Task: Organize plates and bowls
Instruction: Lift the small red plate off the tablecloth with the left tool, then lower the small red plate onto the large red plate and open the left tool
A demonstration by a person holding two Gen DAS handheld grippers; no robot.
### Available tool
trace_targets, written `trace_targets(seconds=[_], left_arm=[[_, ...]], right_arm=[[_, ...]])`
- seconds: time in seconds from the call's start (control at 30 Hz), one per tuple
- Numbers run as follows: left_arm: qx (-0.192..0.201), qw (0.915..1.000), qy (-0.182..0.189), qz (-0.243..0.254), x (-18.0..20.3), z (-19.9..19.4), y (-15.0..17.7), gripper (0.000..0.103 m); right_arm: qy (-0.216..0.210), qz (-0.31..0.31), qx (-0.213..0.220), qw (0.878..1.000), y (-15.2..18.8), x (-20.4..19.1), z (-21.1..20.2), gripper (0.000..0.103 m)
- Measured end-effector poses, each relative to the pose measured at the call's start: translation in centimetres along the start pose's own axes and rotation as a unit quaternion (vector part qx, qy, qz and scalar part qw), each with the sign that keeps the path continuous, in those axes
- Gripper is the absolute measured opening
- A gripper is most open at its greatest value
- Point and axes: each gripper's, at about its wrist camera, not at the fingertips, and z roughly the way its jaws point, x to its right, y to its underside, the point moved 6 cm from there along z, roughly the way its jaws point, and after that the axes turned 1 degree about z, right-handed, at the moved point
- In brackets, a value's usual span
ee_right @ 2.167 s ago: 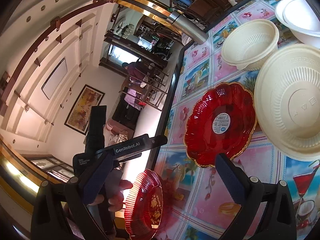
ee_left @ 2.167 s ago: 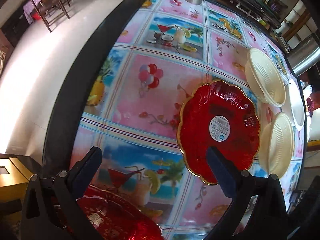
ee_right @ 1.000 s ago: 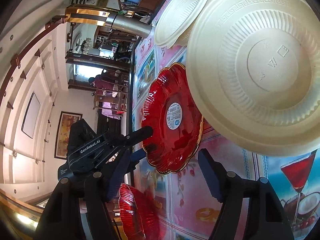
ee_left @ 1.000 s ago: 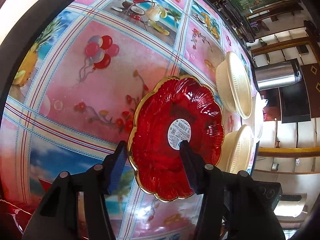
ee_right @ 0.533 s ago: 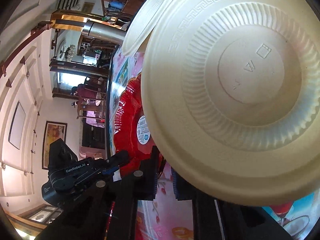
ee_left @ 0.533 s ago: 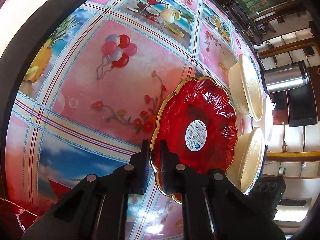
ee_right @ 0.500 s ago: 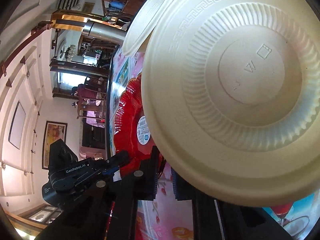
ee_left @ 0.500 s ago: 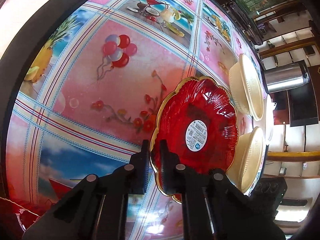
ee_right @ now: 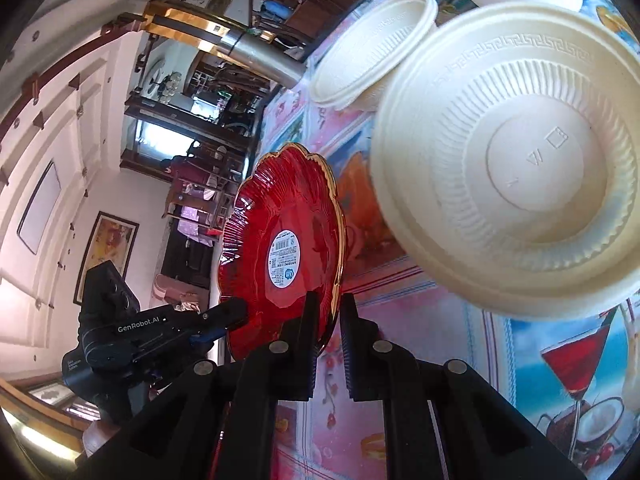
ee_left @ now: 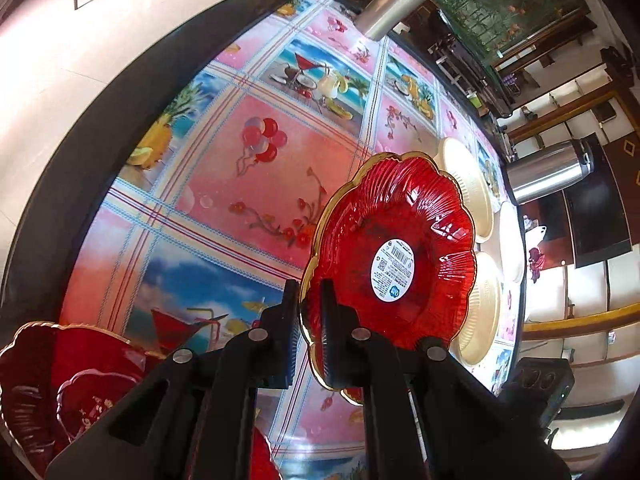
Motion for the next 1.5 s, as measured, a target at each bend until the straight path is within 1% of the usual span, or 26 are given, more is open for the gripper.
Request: trace_targets(seconds=[0.17, 0.27, 0.4, 0.5, 0.57, 0.6, 0.73, 0.93, 1.03, 1.1, 1.2, 1.37, 1.5], left_arm=[[0.06, 0.9981, 0.004, -0.011, -1.7, -5.1, 2.7, 0.008], [0.082, 0.9965, -0.008, -0.014, -3.6, -7.6, 5.2, 0.008], [0.092, 0.9953, -0.006, -0.03, -6.2, -9.5, 8.2, 0.008], [0.11, 0.9933, -0.024, -0.028, -7.6, -10.9, 10.0, 0.008], [0.115, 0.9924, -0.034, -0.027, -8.2, -11.4, 10.9, 0.008], [0.118, 0.992, -0.037, -0.026, -8.6, -11.5, 11.2, 0.008], [0.113, 0.9921, -0.046, -0.032, -10.1, -11.5, 12.3, 0.008], [0.097, 0.9924, -0.058, -0.048, -12.4, -11.0, 13.3, 0.009], [0.089, 0.9925, -0.069, -0.049, -13.1, -10.6, 13.5, 0.009], [0.088, 0.9919, -0.08, -0.044, -13.4, -10.3, 13.6, 0.009], [0.086, 0.9918, -0.087, -0.037, -13.8, -10.1, 14.1, 0.011], [0.09, 0.9892, -0.115, -0.011, -13.7, -10.3, 14.5, 0.013], [0.102, 0.9861, -0.131, 0.009, -13.5, -11.2, 14.7, 0.014]], right_arm=[[-0.03, -0.067, 0.022, 0.997, 1.2, -3.3, -1.3, 0.01], [-0.049, -0.104, 0.024, 0.993, 2.6, -5.4, -2.0, 0.01], [-0.073, -0.135, 0.001, 0.988, 5.4, -7.6, -2.0, 0.01], [-0.083, -0.143, -0.016, 0.986, 8.3, -7.9, -2.1, 0.01], [-0.087, -0.15, -0.026, 0.984, 10.1, -8.4, -2.0, 0.01], [-0.087, -0.154, -0.03, 0.984, 11.1, -7.9, -2.2, 0.01], [-0.071, -0.165, -0.051, 0.982, 13.7, -8.5, -1.7, 0.01], [-0.038, -0.189, -0.08, 0.978, 16.6, -9.0, -0.3, 0.01], [-0.021, -0.199, -0.091, 0.976, 18.0, -9.1, 0.4, 0.01], [-0.011, -0.204, -0.098, 0.974, 18.7, -9.0, 0.8, 0.01], [0.001, -0.213, -0.105, 0.971, 19.4, -8.9, 1.5, 0.011], [0.029, -0.242, -0.096, 0.965, 20.2, -9.4, 1.3, 0.012], [0.039, -0.253, -0.098, 0.962, 20.7, -9.6, 1.1, 0.014]])
